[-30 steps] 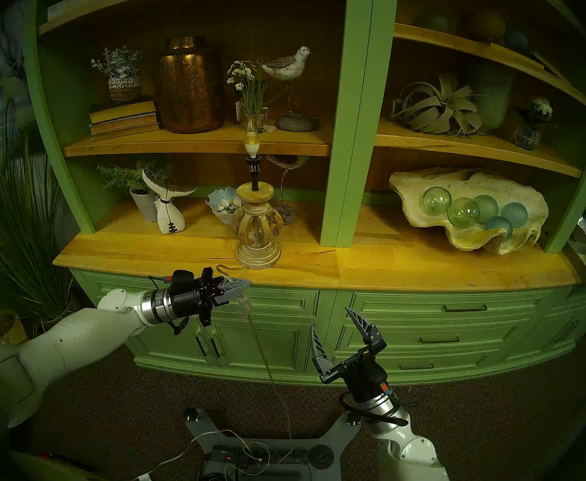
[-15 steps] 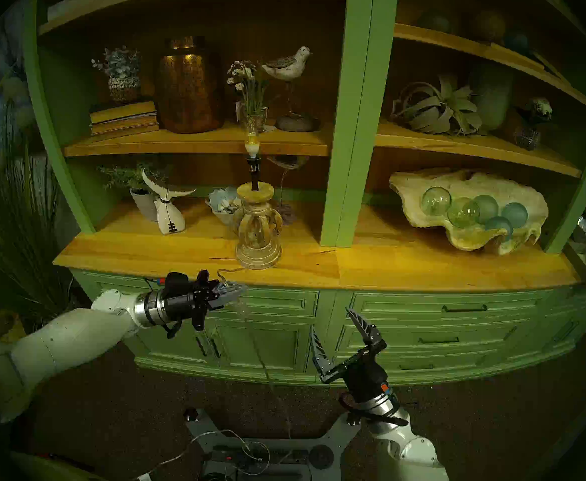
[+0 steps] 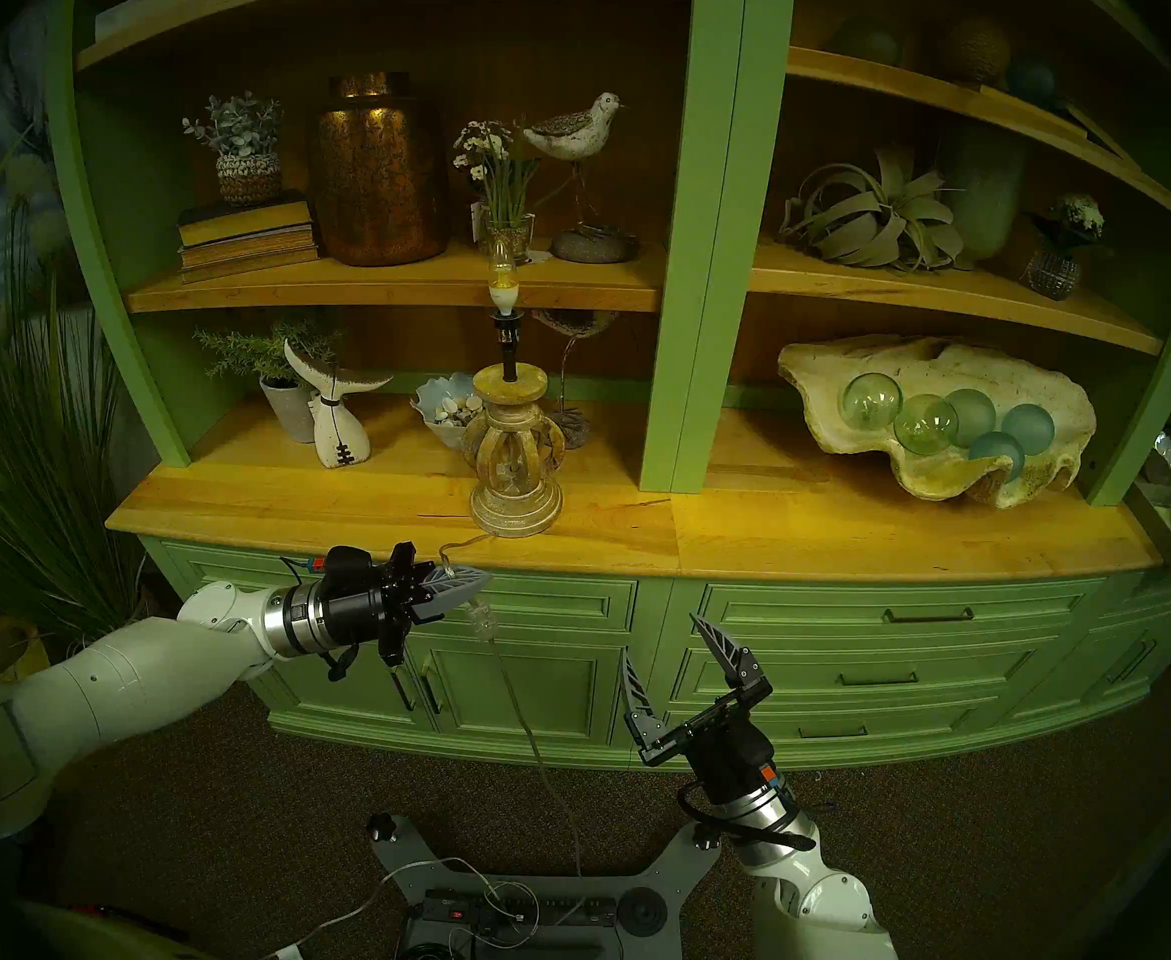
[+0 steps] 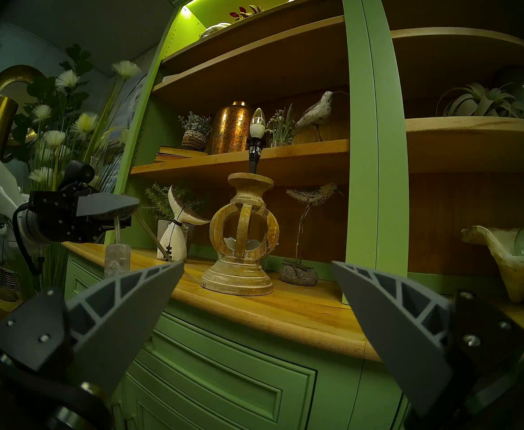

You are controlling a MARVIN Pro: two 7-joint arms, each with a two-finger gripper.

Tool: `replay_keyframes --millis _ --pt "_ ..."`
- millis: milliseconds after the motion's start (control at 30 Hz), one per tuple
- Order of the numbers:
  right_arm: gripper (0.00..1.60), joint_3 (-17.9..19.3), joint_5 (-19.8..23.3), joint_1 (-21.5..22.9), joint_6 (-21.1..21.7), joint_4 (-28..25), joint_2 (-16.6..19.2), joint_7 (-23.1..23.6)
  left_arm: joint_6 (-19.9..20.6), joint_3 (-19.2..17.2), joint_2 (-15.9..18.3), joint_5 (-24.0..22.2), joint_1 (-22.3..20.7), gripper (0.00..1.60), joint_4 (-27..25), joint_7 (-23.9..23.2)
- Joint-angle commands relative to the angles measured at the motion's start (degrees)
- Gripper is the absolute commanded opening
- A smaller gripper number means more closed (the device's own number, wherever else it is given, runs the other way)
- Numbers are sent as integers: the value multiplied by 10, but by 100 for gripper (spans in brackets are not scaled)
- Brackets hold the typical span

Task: Grab cable and switch light on

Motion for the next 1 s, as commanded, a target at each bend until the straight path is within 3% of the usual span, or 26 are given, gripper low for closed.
replay_keyframes --millis 0,233,967 --pt "160 -1 0 4 -3 -14 1 2 -7 5 12 -16 -17 0 -34 -59" --pt "160 -1 0 4 -3 -15 1 2 -13 11 15 -27 -20 0 -31 -69" --pt "160 -1 0 4 -3 -14 1 2 -36 43 29 -28 -33 0 -42 -30"
